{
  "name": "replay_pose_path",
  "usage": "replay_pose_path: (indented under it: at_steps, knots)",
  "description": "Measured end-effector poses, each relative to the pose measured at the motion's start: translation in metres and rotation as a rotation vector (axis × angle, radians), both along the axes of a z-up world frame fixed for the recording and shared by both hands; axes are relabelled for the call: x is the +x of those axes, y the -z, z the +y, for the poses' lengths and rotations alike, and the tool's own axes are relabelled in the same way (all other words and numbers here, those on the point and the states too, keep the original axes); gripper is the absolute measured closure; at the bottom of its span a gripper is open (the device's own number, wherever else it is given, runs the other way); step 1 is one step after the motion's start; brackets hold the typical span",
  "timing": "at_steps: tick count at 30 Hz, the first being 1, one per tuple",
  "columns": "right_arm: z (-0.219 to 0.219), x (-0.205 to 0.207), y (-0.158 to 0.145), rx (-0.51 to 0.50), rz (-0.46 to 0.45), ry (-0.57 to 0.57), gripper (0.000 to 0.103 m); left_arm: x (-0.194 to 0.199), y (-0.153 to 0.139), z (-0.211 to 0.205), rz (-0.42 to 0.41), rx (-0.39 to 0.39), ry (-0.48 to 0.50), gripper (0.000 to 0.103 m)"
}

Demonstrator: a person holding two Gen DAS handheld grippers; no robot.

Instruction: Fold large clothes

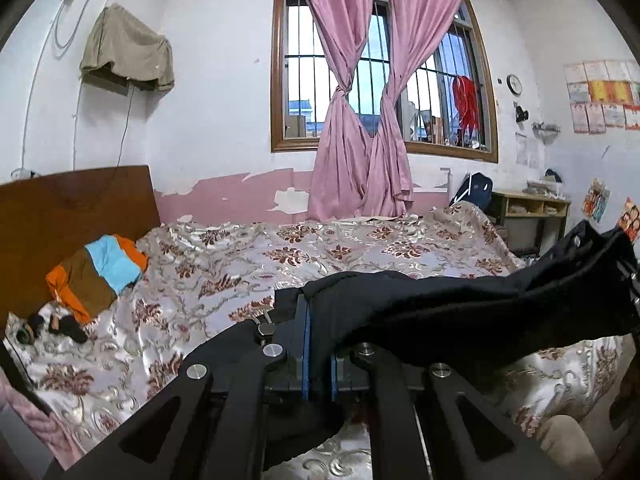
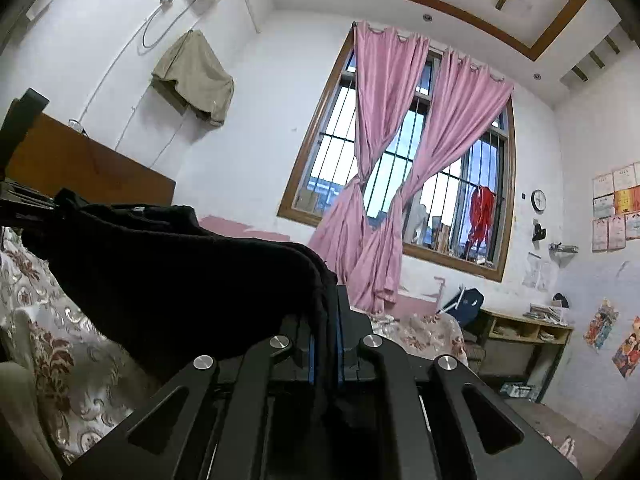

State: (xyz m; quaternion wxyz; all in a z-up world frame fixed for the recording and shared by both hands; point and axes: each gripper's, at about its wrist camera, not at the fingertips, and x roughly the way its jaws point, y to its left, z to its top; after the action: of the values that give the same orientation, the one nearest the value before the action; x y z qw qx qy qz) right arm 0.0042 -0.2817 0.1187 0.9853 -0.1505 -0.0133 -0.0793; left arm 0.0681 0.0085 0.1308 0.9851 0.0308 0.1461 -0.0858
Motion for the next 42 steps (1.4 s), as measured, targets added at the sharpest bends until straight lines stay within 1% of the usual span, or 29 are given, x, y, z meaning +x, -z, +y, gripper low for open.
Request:
replay_pose_path:
  at_steps: [3, 6, 12, 15, 18, 20, 23, 28, 31, 35, 40, 42]
  knots:
    - [-0.001, 0.014, 0.001, -0.015, 0.016, 0.010, 0.098, 0.019, -0.002, -0.005, 0.011, 0.008, 0.008, 0.096]
    - [-0.002, 0.034, -0.003, -0.022, 0.031, 0.022, 0.098, 0.042, -0.006, -0.013, 0.009, 0.039, 0.013, 0.096]
    - [-0.014, 0.099, -0.010, -0.028, 0.066, 0.043, 0.098, 0.103, -0.011, -0.035, 0.006, 0.104, 0.027, 0.096]
    - [-0.020, 0.135, -0.009, -0.023, 0.089, 0.046, 0.098, 0.134, -0.009, -0.042, 0.018, 0.111, 0.030, 0.096]
    - [-0.024, 0.168, -0.007, -0.034, 0.104, 0.056, 0.098, 0.156, -0.006, -0.049, 0.025, 0.110, 0.025, 0.096]
    - [-0.026, 0.192, -0.005, -0.043, 0.118, 0.064, 0.098, 0.173, -0.001, -0.052, 0.034, 0.116, 0.016, 0.096]
    - [-0.028, 0.229, -0.001, -0.049, 0.154, 0.080, 0.098, 0.208, 0.008, -0.061, 0.068, 0.144, 0.012, 0.096]
    - [-0.029, 0.287, 0.012, -0.068, 0.203, 0.091, 0.098, 0.262, 0.028, -0.069, 0.152, 0.130, 0.002, 0.096]
    - [-0.029, 0.319, 0.023, -0.095, 0.227, 0.105, 0.098, 0.286, 0.044, -0.074, 0.183, 0.130, -0.008, 0.096]
    - [-0.029, 0.353, 0.040, -0.110, 0.258, 0.123, 0.098, 0.308, 0.061, -0.079, 0.213, 0.123, -0.016, 0.096]
    - [-0.035, 0.390, 0.062, -0.083, 0.316, 0.136, 0.098, 0.329, 0.080, -0.084, 0.257, 0.137, -0.006, 0.095]
    - [-0.038, 0.400, 0.069, -0.076, 0.336, 0.141, 0.098, 0.336, 0.084, -0.086, 0.277, 0.129, -0.006, 0.095]
